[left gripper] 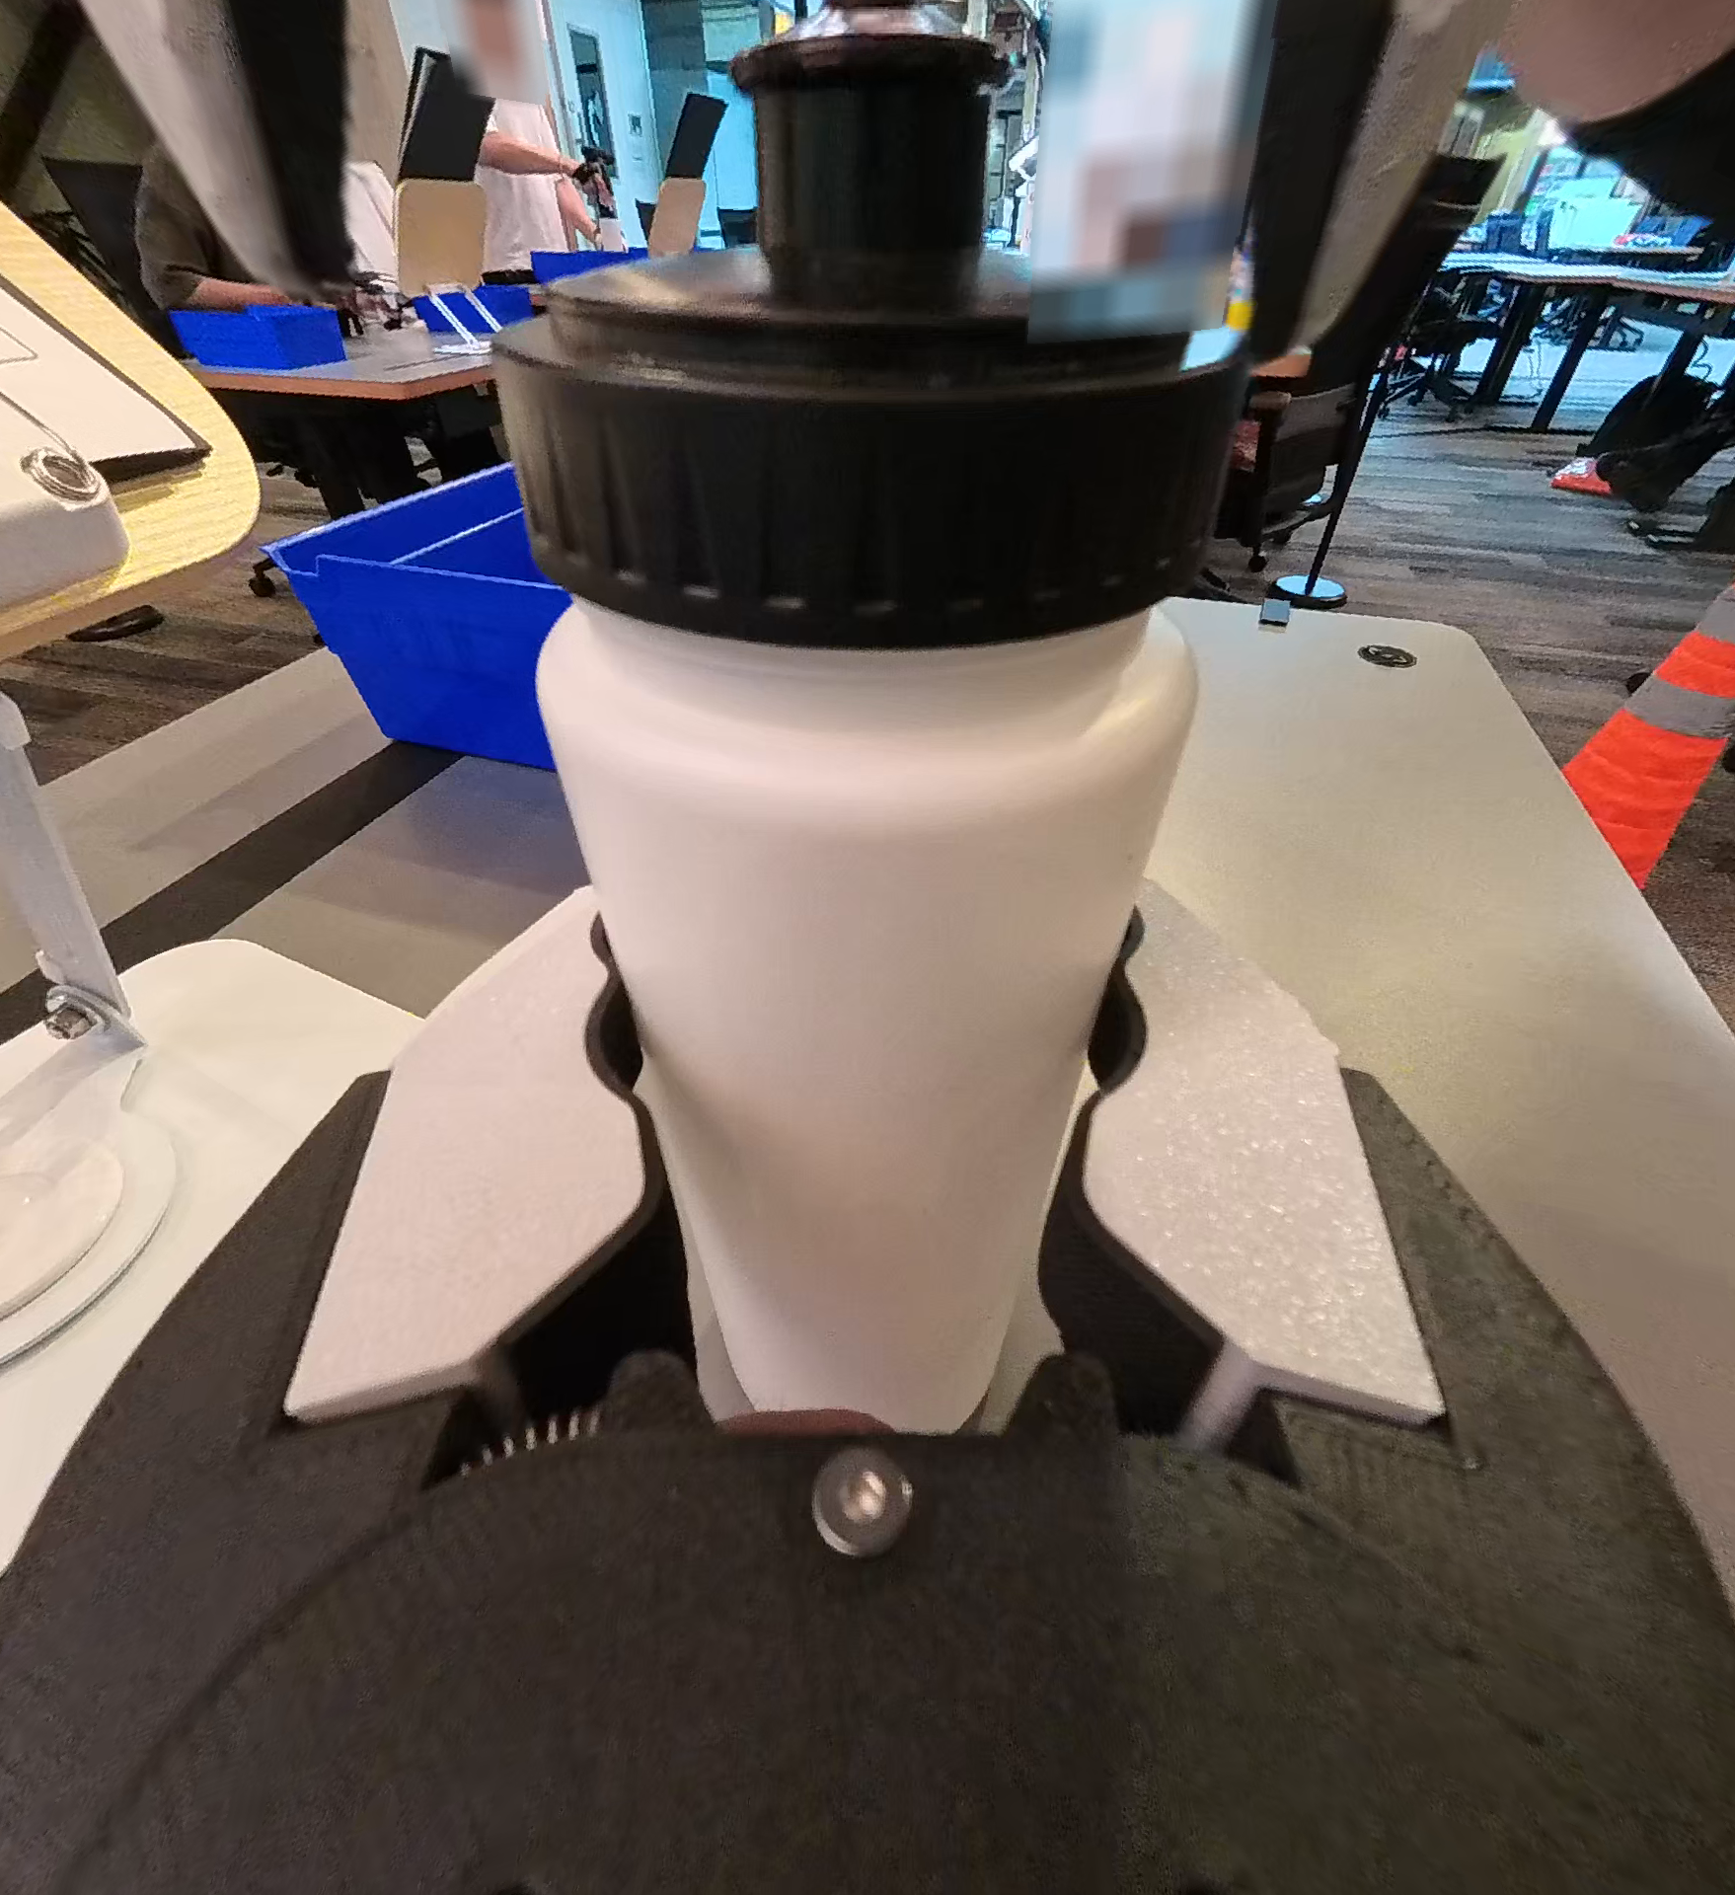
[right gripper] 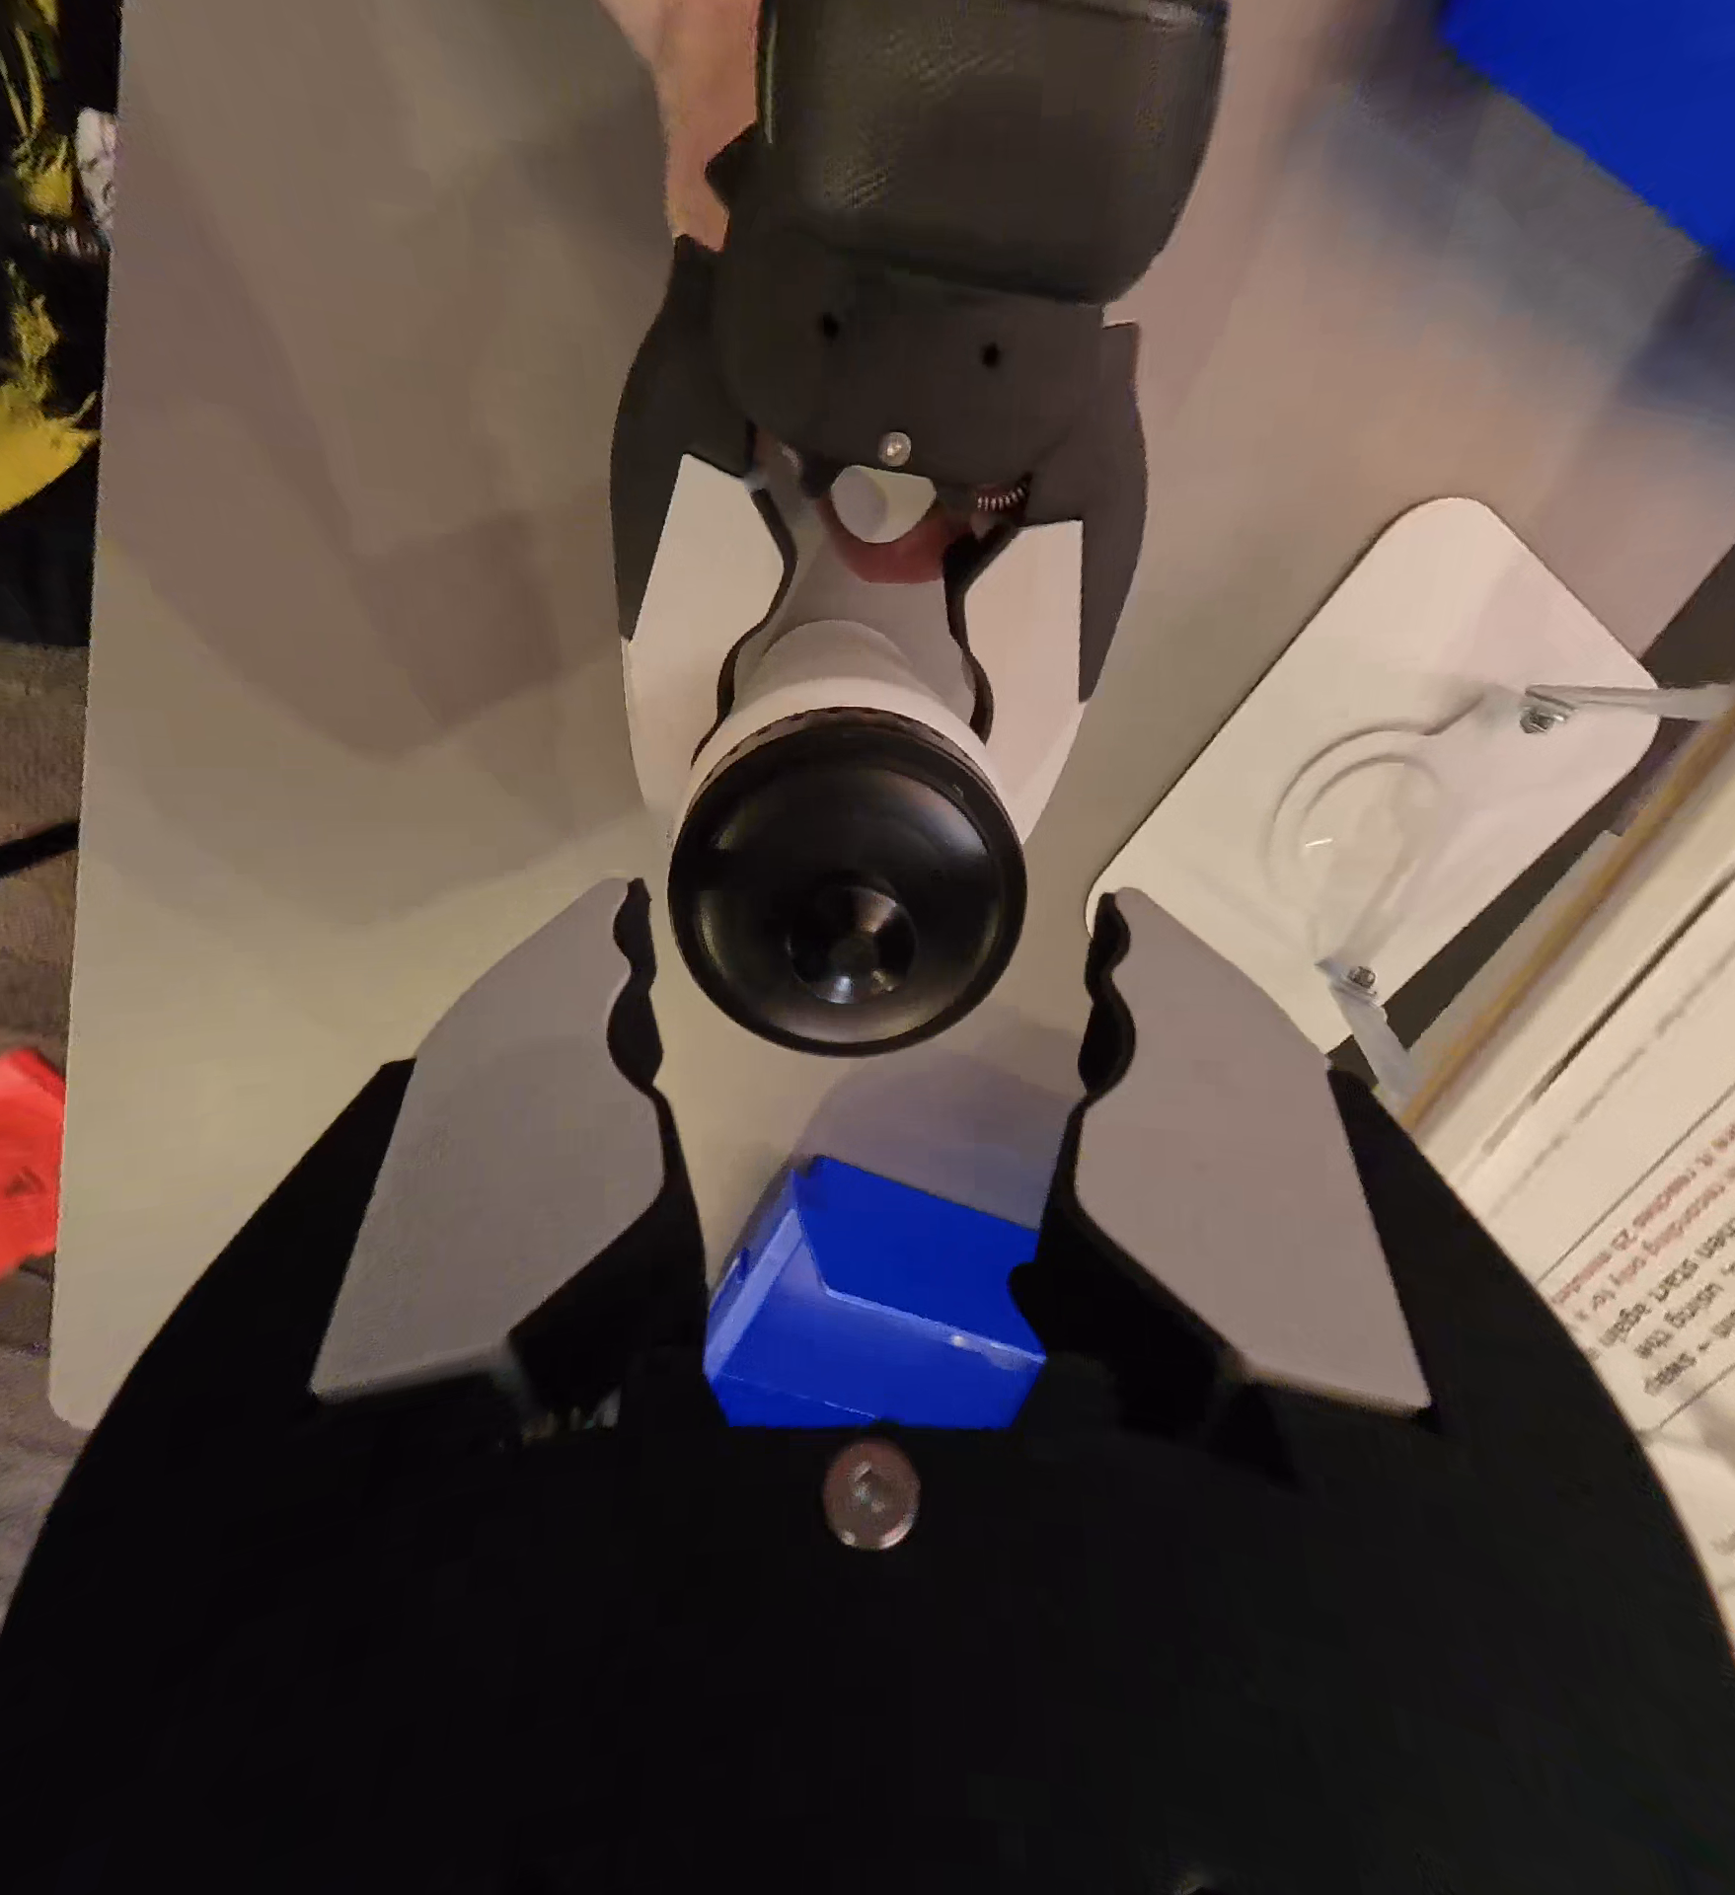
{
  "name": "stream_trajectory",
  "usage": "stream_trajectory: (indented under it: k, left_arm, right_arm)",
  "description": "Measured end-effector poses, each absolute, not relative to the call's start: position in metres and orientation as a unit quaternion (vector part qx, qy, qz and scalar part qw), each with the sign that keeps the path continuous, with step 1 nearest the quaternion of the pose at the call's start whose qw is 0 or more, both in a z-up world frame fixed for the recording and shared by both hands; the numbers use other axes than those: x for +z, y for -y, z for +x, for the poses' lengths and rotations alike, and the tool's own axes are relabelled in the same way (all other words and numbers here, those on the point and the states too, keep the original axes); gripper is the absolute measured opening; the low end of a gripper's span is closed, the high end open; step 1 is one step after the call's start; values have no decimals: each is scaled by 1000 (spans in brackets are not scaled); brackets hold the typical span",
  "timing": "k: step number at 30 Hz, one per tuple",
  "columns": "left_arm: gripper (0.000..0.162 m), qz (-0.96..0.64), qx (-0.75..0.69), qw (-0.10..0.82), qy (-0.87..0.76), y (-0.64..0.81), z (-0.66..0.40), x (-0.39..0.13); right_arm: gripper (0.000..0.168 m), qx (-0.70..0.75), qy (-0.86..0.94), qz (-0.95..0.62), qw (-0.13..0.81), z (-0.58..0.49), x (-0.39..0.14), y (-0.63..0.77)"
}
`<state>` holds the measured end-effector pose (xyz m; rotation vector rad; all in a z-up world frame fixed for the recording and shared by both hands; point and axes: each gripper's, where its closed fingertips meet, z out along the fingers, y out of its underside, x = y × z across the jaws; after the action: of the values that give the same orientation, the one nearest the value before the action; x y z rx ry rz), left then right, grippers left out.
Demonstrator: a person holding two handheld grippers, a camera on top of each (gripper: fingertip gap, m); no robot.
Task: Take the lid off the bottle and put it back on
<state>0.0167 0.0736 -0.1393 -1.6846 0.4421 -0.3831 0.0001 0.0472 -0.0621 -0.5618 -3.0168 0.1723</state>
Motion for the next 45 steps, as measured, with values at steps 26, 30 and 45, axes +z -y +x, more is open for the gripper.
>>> stream_trajectory:
  k: [26, 30, 45]
  left_arm:
    - [87, -734, -169, 628, -194, -74, 17, -139]
    - [87, -734, -169, 628, -193, -74, 17, -139]
    - [87, -734, -169, 628, -195, -73, 19, -139]
  right_arm:
    - [76, 36, 980, -195, 28, 1, -68, -48]
    - [68, 33, 971, -236, 14, 4, -69, -47]
    - [95, 10, 956, -290, 46, 7, -69, -51]
